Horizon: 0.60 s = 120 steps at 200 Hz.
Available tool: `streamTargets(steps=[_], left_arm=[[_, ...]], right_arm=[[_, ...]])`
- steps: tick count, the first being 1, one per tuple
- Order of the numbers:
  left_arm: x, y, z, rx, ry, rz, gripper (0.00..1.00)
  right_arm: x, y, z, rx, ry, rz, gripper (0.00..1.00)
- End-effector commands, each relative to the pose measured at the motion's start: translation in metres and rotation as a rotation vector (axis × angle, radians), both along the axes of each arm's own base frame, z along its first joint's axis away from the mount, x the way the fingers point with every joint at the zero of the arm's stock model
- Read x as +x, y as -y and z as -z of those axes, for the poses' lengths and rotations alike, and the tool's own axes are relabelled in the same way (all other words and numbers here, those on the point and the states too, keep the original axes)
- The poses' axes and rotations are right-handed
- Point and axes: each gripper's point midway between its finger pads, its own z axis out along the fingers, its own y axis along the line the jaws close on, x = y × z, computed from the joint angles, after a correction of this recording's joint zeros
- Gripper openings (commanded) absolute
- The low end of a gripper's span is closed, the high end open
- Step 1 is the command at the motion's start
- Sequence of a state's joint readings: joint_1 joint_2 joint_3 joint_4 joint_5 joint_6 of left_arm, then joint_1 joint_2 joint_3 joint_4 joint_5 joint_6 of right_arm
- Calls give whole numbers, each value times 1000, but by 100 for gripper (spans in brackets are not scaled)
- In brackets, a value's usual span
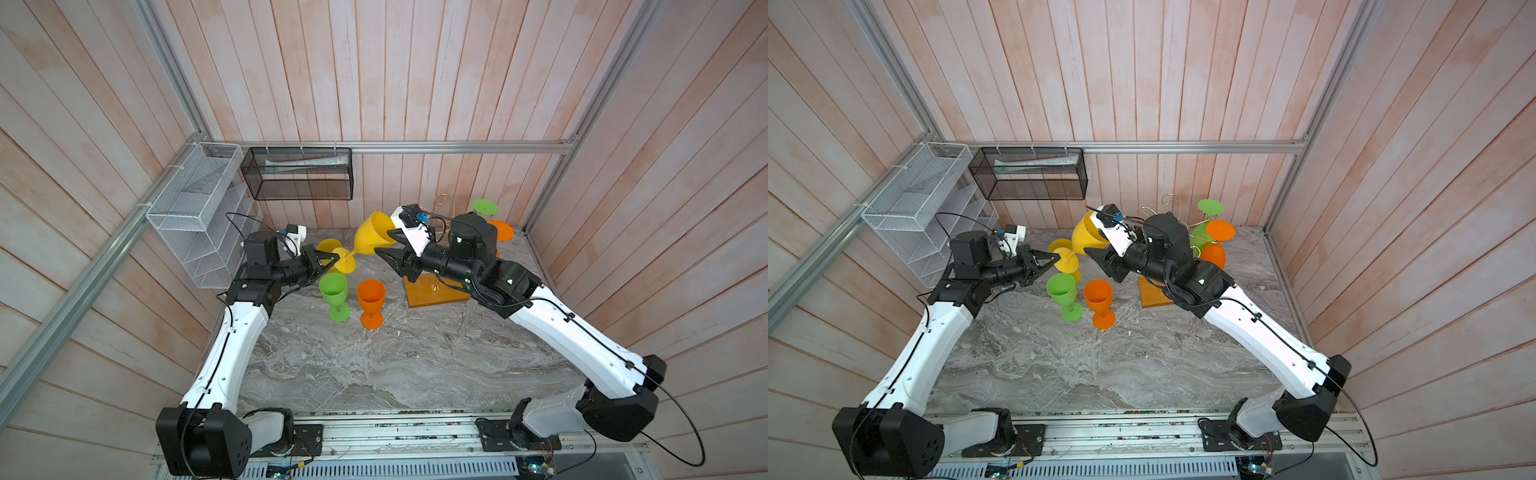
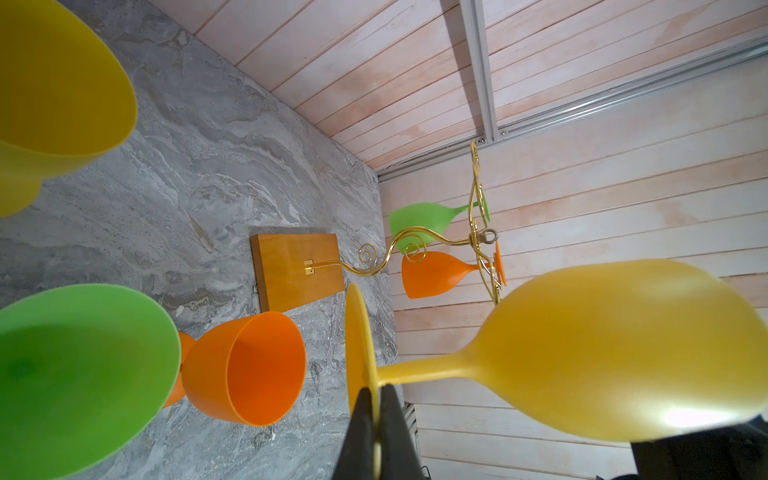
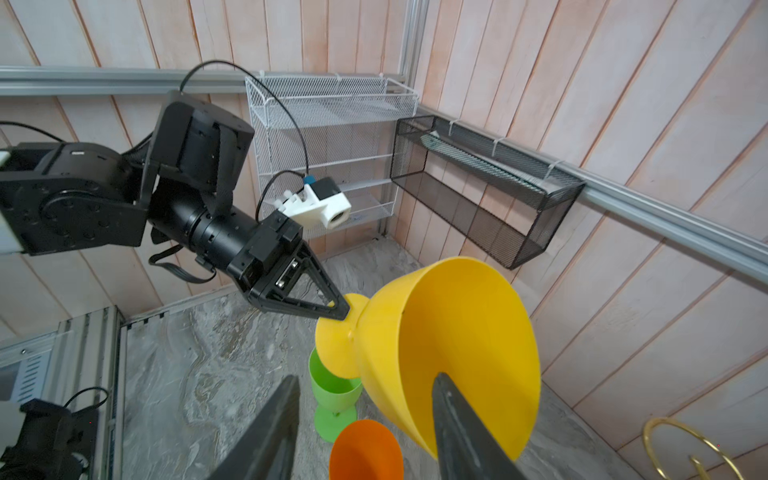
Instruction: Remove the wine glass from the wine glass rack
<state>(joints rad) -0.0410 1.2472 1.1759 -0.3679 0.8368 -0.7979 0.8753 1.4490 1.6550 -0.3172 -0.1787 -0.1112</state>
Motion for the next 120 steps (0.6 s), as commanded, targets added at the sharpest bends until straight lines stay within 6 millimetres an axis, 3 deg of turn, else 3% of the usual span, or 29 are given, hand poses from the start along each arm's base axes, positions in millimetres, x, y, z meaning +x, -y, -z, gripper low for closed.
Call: streamTargets(steps=[1,41,59,76,97,120], left_arm=[[-5,0,-19,10,110,26,0],[-7,1,-19,6,125,38,0],[-7,-1,-18,15,128,31,0],[-5,-3,-18,22,125,17,0],[-3,-6,-22,38,134,-7,0],[2,-18,-19,94,115,-78,42]], right_arm=[[-7,-7,2,-12,-58,-59,50],[-2,-13,0,-15,-50,-71,38],[-4,-17,-1,-17,-50,-102,21],[-6,-20,1,-25,-52,-132,0],[-4,-23,7,-48,-47,-135,0],[2,-23,10,-63,-47,-113,0]])
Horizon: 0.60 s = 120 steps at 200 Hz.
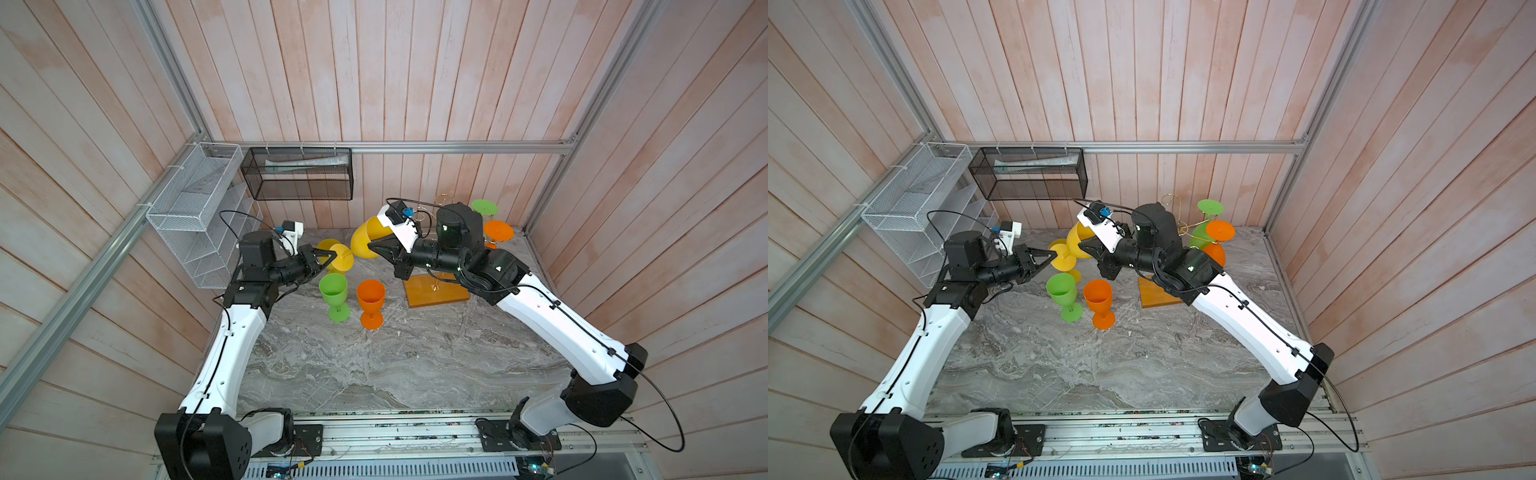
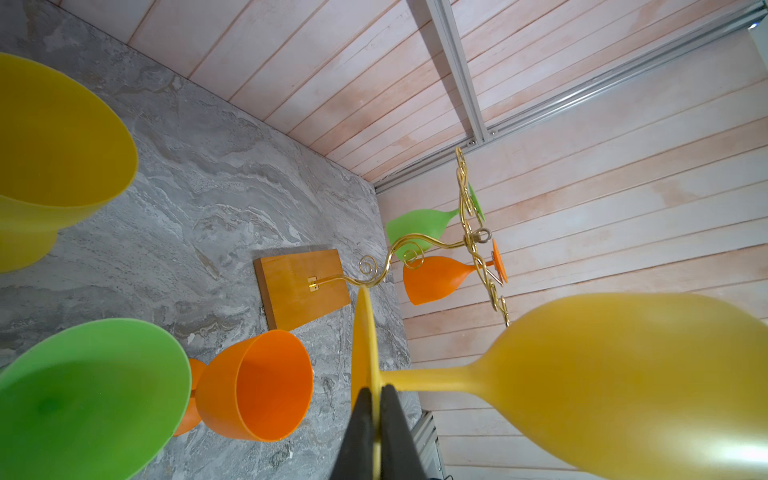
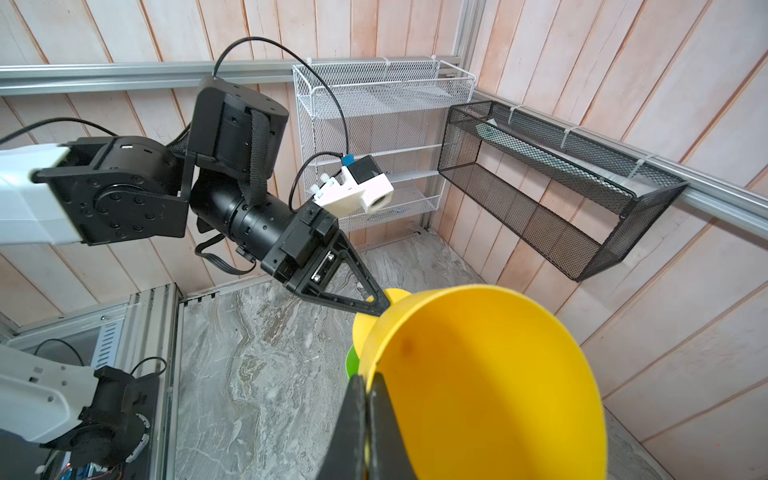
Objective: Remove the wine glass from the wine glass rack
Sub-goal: 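Open the left gripper and lower the yellow glass with the right gripper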
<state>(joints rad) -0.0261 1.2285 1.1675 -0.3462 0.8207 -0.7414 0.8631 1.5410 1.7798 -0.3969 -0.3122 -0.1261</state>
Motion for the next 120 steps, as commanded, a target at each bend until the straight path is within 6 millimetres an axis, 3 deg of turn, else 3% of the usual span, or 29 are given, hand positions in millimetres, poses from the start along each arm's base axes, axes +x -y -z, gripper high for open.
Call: streamTargets(steps=[1,17,31,56,120], left_arm=[[1,-12,-12,56,38,-70,45],[5,-26,-4,95,-4,-148,76],[9,-40,4,132,-47,-214,89],[14,-59,16,159,-96,-283,96],[16,-69,8,199,-74,-334,99]], right_arm=[[7,-2,9,-39,-5,9,0],[17,-2,16,-72,-4,58,0],[29,0,27,-118,-8,112,0],[49,-1,48,-177,-19,191,0],[94,-27,106,-328,-76,258,0]])
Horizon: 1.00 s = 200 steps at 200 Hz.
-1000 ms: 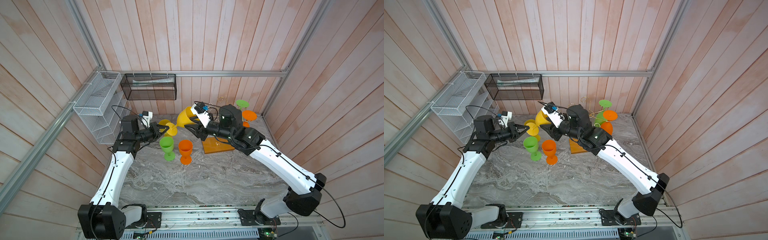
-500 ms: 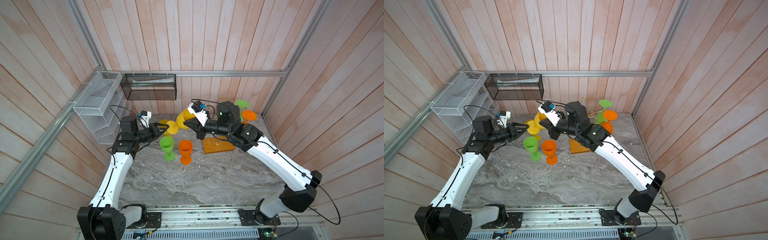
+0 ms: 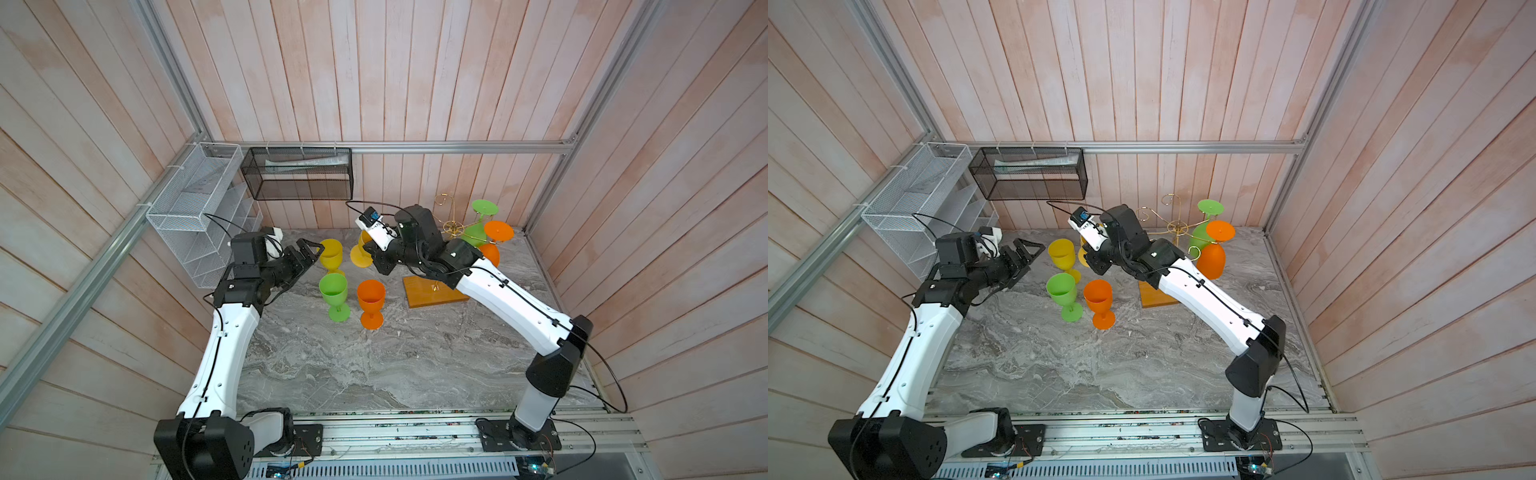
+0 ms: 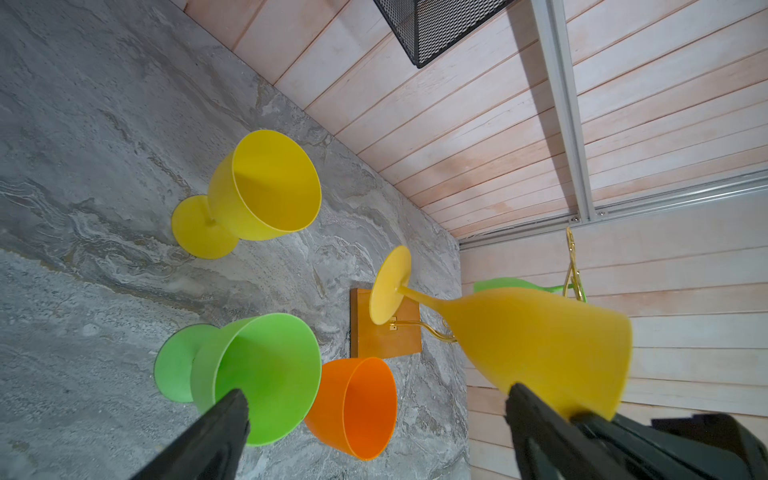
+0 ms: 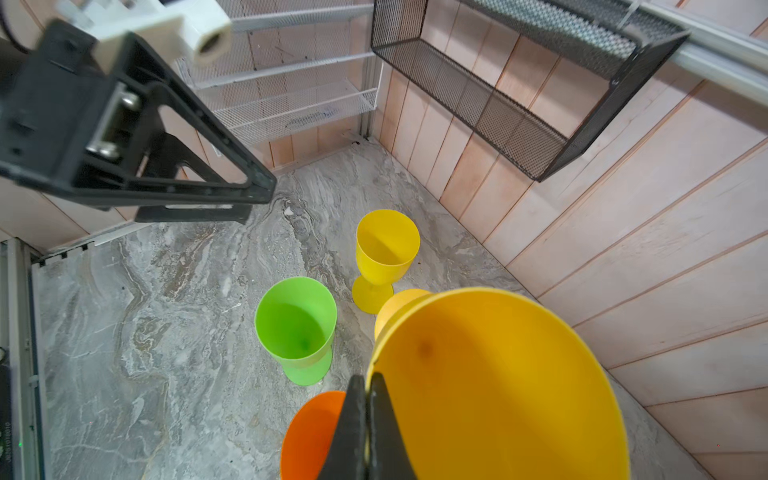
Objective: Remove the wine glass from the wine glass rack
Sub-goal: 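Open the left gripper and lower the yellow glass with the right gripper, then set the yellow glass upright beside the standing glasses and open the right gripper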
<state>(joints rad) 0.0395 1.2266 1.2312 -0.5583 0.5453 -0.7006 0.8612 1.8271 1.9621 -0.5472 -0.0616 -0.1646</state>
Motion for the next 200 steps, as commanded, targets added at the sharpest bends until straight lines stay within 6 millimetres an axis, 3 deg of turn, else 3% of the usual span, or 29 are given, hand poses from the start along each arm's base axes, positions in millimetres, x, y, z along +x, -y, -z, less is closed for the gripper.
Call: streamTargets(steps=[1,53,102,164,189,200], left_arm=[[1,-9,-16,54,41,-34,99],[2,-28,-7,92,-3,-108,99],[3,-41,6,67,-33,-153,100],[-1,-51,14,72,-51,-180,100],[-2,-55,17,66,-62,-194,100],[-2,-56,18,60,-65,-196,100]], right_arm=[[16,-2,14,-63,-14,35,0],[40,-21,61,-129,-99,28,0],[56,-27,104,-189,-140,50,0],[65,-38,143,-217,-175,61,0],[65,-39,148,-228,-178,55,0],[64,-40,147,-225,-177,49,9]])
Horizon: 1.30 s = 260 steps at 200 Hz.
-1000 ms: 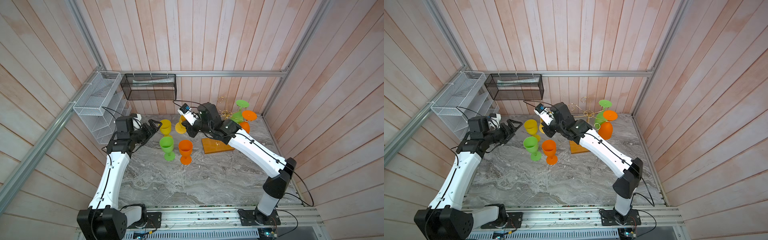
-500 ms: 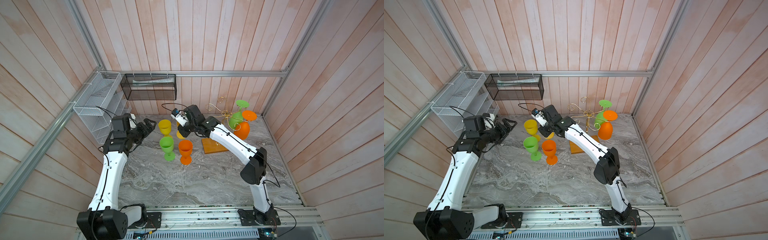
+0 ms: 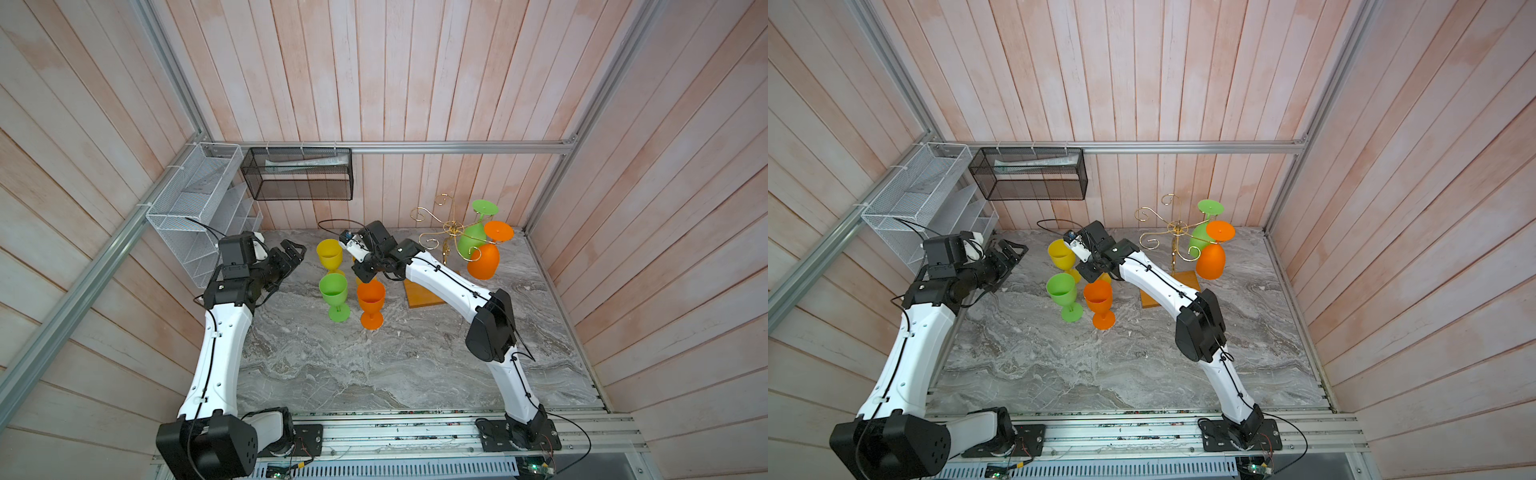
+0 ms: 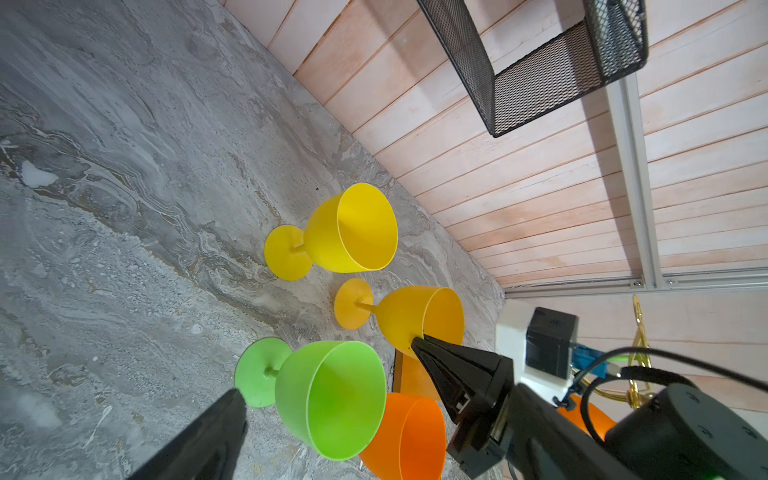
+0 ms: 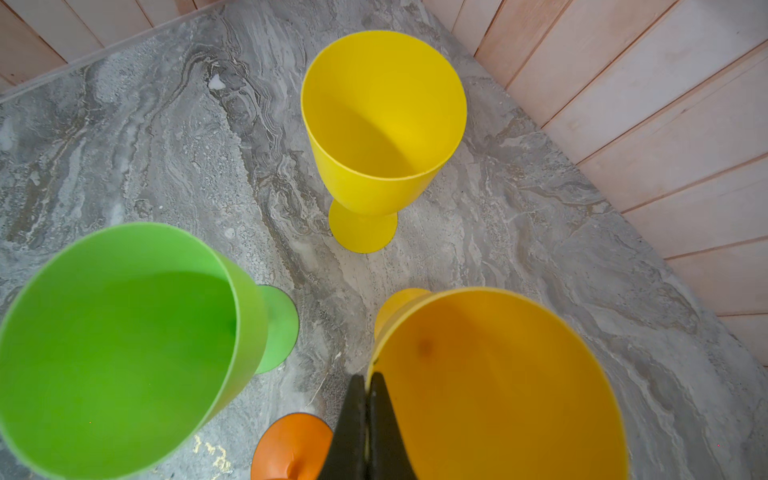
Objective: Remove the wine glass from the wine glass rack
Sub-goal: 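Set the yellow glass upright beside the standing glasses and open the right gripper, then move the right gripper toward the hanging orange glass while the left reaches the rack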
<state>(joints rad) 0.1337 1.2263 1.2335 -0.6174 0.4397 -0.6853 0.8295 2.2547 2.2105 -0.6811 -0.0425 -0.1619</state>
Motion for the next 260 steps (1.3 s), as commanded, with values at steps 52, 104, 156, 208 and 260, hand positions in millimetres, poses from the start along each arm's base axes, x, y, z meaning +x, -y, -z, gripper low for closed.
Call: streamTargets(steps=[52,104,156,208,260], left_arm=[[-3,-11,1,-22,-3,-36,100],[-1,-13,-6,-17,23,-37,100],[-1,-10,-13,-13,67,-18,100],[0,9,-42,59,189,49,100],[-14,130,-91,299,425,372,100]], right_arm=[[-2,-6,-34,54,55,-21,31],[-16,1,-111,177,123,-24,45],[-43,42,-221,343,275,30,56],[-43,141,-297,468,449,316,62],[-15,299,-307,666,459,695,68]])
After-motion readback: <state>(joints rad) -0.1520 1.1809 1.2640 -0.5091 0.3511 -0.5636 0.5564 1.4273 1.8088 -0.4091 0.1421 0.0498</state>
